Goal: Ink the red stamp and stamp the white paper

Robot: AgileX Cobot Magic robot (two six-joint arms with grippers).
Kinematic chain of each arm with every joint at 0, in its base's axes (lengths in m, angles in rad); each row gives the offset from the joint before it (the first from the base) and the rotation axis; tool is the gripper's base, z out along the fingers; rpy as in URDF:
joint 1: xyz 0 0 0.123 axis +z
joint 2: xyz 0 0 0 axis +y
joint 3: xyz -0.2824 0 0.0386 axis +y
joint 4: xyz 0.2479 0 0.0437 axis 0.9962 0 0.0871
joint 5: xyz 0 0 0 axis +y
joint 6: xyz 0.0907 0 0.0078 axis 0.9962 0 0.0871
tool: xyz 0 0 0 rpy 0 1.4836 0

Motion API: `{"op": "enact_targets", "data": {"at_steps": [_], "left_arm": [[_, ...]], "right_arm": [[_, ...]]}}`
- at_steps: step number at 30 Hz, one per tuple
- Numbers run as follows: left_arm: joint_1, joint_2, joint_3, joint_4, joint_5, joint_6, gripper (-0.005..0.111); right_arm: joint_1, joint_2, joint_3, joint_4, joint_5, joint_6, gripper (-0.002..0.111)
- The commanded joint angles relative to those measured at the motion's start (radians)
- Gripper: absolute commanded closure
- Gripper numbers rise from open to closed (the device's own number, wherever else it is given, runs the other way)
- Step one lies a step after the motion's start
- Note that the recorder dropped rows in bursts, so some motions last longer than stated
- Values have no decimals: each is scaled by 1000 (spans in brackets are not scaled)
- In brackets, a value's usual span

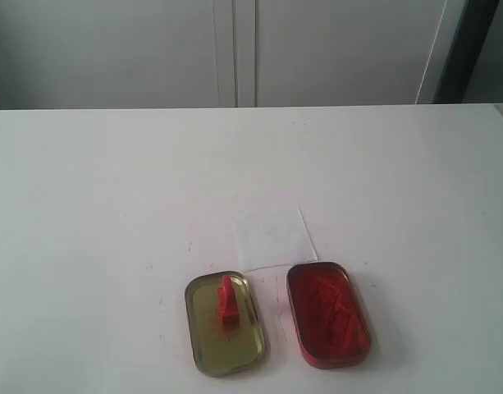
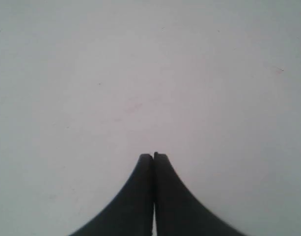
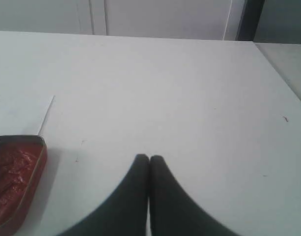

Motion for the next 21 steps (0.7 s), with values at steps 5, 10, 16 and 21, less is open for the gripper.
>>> {"op": "enact_targets", "data": {"at_steps": [5,10,16,21], "left_arm": [[1,-3,10,8,14,-1,107],[1,-3,10,8,14,-1,107],[1,-3,10,8,14,-1,107],[1,-3,10,8,14,-1,107]], "right_arm": [[5,-5,5,0,-103,4,108],[5,-5,5,0,-283,4,108],[5,-5,5,0,-416,4,108],[5,-5,5,0,-424,4,108]]}}
